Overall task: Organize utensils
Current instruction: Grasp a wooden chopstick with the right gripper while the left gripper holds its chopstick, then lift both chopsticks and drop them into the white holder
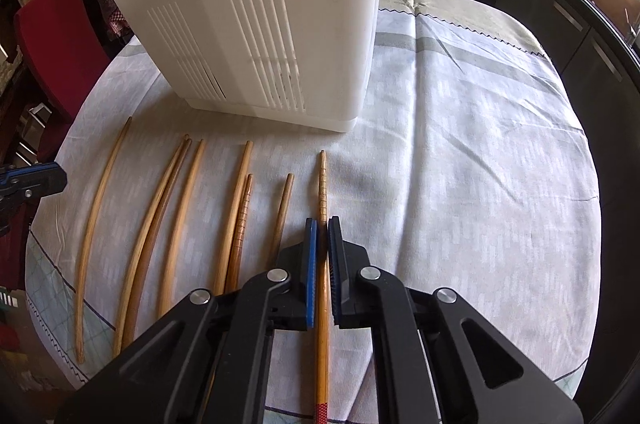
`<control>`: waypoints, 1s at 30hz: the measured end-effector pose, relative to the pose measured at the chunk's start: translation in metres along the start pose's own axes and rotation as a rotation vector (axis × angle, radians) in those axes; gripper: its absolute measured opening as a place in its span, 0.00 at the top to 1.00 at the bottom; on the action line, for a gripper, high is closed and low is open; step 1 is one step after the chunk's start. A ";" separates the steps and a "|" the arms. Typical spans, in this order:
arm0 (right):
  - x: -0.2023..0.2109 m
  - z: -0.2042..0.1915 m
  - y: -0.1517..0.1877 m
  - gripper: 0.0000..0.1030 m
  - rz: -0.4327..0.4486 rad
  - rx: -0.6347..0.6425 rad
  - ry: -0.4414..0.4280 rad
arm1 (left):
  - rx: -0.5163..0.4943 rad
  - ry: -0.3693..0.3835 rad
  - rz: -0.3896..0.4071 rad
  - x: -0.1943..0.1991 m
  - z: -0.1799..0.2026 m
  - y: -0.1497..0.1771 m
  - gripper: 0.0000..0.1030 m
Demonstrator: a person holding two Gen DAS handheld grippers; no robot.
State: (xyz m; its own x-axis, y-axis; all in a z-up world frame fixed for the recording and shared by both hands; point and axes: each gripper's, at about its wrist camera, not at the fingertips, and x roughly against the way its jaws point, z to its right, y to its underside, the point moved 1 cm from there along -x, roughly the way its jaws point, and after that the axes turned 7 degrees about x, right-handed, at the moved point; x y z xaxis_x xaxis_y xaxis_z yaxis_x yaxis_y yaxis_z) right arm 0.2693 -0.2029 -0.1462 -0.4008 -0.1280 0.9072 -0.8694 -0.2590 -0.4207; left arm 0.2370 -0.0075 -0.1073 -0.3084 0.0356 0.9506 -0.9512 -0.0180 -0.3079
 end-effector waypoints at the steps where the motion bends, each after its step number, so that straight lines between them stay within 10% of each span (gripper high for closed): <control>1: 0.000 0.000 -0.001 0.94 0.000 0.000 -0.001 | 0.009 0.001 -0.014 -0.007 -0.001 -0.002 0.93; 24: 0.001 -0.005 0.000 0.94 -0.003 0.004 -0.009 | 0.040 -0.017 -0.096 -0.044 0.006 -0.019 0.94; 30: 0.033 0.002 -0.001 0.94 0.080 -0.032 -0.060 | 0.024 -0.022 0.020 -0.011 0.004 -0.021 0.94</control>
State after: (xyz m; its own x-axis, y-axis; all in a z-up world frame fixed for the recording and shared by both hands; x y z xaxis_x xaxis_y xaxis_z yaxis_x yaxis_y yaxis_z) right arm 0.2578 -0.2091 -0.1152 -0.4519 -0.2040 0.8684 -0.8447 -0.2150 -0.4901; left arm 0.2604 -0.0120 -0.1112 -0.3272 0.0130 0.9449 -0.9443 -0.0428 -0.3264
